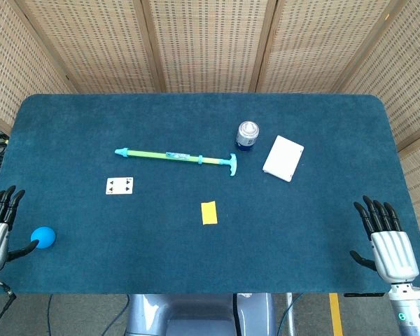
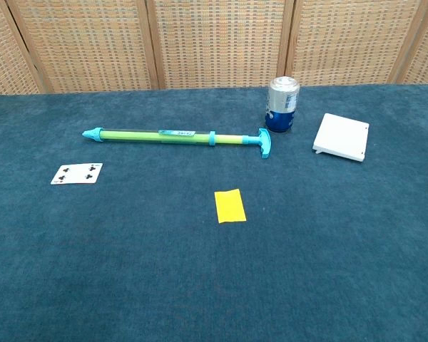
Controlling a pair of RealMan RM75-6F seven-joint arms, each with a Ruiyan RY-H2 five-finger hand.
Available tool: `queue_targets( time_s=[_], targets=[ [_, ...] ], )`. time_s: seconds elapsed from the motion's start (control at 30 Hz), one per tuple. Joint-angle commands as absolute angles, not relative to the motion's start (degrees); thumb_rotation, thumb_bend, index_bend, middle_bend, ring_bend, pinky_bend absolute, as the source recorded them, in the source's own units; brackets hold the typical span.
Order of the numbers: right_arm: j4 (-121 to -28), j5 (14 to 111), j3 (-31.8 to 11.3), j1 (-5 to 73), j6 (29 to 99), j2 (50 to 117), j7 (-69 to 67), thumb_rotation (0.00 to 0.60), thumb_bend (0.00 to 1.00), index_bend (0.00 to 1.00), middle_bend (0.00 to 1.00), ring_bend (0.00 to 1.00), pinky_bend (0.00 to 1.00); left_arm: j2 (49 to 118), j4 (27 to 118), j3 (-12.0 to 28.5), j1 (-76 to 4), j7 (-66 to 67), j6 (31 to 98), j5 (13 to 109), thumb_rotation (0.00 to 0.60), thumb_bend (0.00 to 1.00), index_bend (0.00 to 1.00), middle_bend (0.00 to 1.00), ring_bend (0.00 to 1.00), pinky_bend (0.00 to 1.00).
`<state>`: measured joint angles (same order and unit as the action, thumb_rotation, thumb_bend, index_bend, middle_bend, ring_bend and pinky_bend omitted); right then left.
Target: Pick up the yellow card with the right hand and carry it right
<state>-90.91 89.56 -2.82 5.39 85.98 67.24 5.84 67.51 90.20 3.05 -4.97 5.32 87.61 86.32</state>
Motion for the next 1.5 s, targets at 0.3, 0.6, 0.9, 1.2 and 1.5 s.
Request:
queue_targets(
  time_s=[0.3, 0.6, 0.9, 1.2, 1.5],
  targets=[
    [-91.21, 89.41, -2.74, 5.46, 85.63, 67.22, 5.74, 0.600, 0.14, 0.00, 0.00, 0.00, 0.00, 67.22, 90.64, 2.97, -4.76, 5.70, 87.71, 86.22, 0.600, 0.15, 0.00, 0.00, 0.00, 0.00],
    [-91.78, 90.01, -2.48, 5.46, 85.77, 67.28, 6.25, 0.600, 0.14, 0.00, 0.00, 0.00, 0.00, 67.08, 90.73, 3.07, -4.95, 5.55, 87.33, 86.11, 0.600, 0.15, 0.00, 0.00, 0.00, 0.00],
    [-91.47, 90.36, -2.24, 6.04, 84.75, 67.41, 5.69, 0.600, 0.14, 0.00, 0.00, 0.00, 0.00, 66.89, 91.05, 3.13, -4.68, 5.74, 87.81, 86.06, 0.600, 0.15, 0.00, 0.00, 0.00, 0.00],
    [-89.49, 88.12, -5.67, 12.77, 76.57, 69.16, 6.56, 0.600, 0.13, 0.00, 0.00, 0.00, 0.00, 67.42, 90.42, 3.69, -5.12, 6.74, 86.66, 84.52, 0.600, 0.15, 0.00, 0.00, 0.00, 0.00],
    [-88.97, 89.70, -8.26, 21.90, 68.06, 71.15, 1.31, 0.600, 0.13, 0.00, 0.00, 0.00, 0.00, 68.02, 89.67, 4.42, -5.41, 7.60, 85.90, 82.74, 0.600, 0.15, 0.00, 0.00, 0.00, 0.00]
  ],
)
